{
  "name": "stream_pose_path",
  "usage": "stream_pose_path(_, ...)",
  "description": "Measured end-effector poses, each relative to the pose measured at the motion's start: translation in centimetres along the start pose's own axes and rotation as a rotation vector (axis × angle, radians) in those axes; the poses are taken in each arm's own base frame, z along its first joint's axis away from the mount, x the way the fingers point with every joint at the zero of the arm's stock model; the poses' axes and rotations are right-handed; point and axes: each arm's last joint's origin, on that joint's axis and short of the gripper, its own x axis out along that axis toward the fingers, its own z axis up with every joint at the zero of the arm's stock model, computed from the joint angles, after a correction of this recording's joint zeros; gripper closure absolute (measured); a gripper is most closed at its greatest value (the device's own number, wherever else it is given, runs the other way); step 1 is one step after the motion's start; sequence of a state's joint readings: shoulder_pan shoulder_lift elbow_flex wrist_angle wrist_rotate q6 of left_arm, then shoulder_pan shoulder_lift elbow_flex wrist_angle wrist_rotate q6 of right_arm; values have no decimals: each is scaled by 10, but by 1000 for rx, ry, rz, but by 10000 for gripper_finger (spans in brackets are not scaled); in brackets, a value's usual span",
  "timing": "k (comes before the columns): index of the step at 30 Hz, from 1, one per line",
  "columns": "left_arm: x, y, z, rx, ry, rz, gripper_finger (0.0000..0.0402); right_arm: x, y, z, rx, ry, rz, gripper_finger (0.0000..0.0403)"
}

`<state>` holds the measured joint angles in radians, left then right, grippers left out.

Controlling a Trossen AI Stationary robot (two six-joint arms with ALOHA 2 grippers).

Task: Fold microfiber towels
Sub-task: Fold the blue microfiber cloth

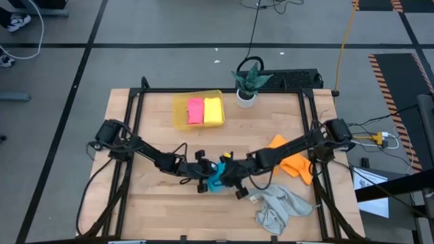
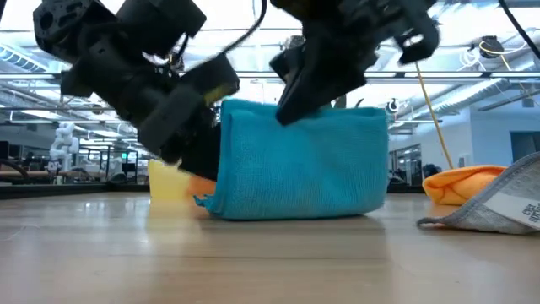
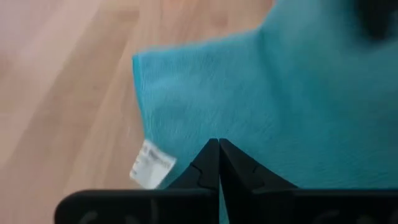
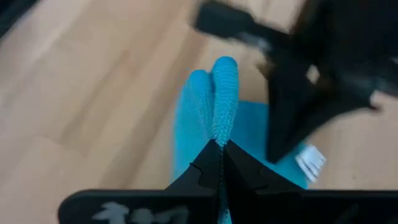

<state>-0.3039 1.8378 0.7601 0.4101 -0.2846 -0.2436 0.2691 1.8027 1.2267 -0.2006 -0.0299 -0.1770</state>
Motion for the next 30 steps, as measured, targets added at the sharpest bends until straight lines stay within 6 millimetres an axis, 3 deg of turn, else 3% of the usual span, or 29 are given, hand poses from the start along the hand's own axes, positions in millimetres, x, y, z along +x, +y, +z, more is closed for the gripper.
stream_pose_path(6,-17,-4,10,4,-14,60,385,3,-21,-15,28,15,-39,403)
stream_pose_path(16,-36,3,1,-45,103,251,389,13,-49,-20,65,-94,-12,403)
stream_pose_path(22,-59,-2,7,-56,95,292,398,26,-56,-29,62,-66,-21,403)
stream_pose_path(30,-59,-6,1,-33,113,304,382,21,-59,-20,31,-146,-45,403)
